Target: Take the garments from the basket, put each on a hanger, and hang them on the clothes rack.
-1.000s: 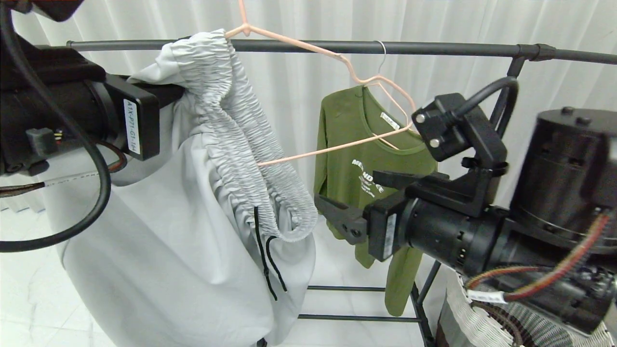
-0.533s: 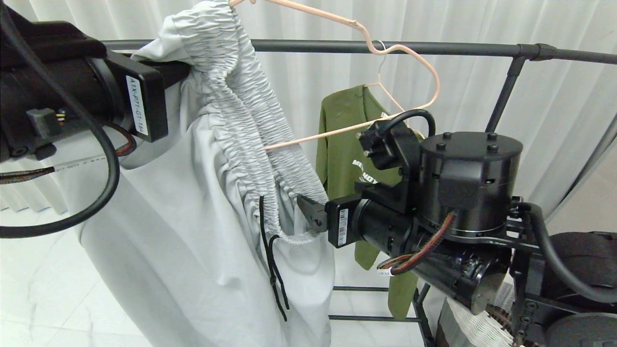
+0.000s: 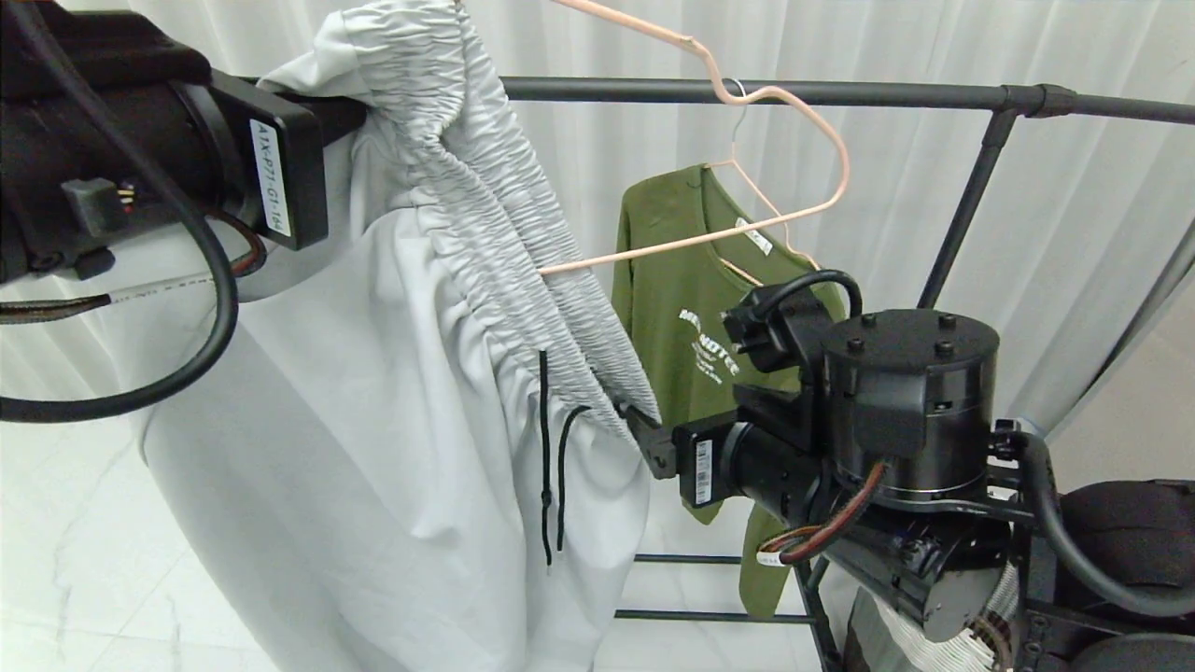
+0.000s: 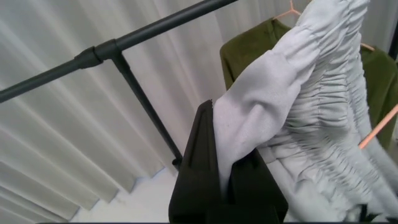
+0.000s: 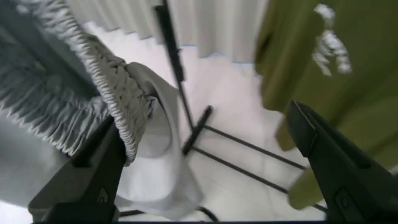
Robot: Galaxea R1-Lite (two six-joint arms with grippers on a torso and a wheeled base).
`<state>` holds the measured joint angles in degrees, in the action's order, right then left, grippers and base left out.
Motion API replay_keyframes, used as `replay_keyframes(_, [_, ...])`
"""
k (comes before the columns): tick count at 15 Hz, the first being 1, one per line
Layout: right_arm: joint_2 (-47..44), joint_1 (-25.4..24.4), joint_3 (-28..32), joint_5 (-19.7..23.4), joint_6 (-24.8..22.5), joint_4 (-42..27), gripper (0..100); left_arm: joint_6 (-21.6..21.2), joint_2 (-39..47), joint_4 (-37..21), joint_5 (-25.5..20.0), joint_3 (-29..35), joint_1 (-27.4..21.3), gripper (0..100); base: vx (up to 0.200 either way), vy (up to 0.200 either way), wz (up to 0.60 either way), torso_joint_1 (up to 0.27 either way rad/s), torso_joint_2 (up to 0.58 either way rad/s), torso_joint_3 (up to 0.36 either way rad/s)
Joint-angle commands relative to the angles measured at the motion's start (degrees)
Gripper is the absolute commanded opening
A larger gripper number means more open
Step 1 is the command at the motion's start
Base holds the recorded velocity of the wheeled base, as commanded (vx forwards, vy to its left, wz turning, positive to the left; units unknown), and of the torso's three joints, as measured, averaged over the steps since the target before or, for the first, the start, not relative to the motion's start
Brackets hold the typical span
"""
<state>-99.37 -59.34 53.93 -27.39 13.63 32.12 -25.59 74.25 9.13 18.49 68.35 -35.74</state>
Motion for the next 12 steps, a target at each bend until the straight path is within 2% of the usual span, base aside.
replay_keyframes(1, [1.54,3.09,-0.32,-0.56,-0.18,-0.04,100,-1.39,0.01,0.1,0.05,-0.33,1.2,0,0.0,0.0,0.0,0.0,0.0,0.0])
replay_keyframes(5, [3.39,7.05,-0.41,-0.56,-0.45,0.13,100,-3.15,0.1,0.1,-0.04,-0.33,1.73,0,0.0,0.0,0.0,0.0,0.0,0.0])
replay_keyframes(6, [3.74,7.75,-0.41,-0.56,-0.45,0.13,0,-3.59,0.1,0.1,0.05,-0.33,2.08,0,0.0,0.0,0.0,0.0,0.0,0.0])
replay_keyframes(8, [4.09,9.42,-0.32,-0.47,-1.85,0.05,0,-3.86,0.1,0.71,-0.04,-0.85,2.17,0,0.0,0.0,0.0,0.0,0.0,0.0])
replay_keyframes(10, [4.36,11.44,-0.05,-0.29,-2.29,0.05,0,-6.32,-0.34,2.73,-0.04,-3.05,2.17,0,0.0,0.0,0.0,0.0,0.0,0.0])
replay_keyframes(12, [4.62,14.17,-0.05,0.06,-2.99,0.05,0,-9.22,-1.3,9.24,-1.44,-8.76,3.22,0,0.0,0.0,0.0,0.0,0.0,0.0])
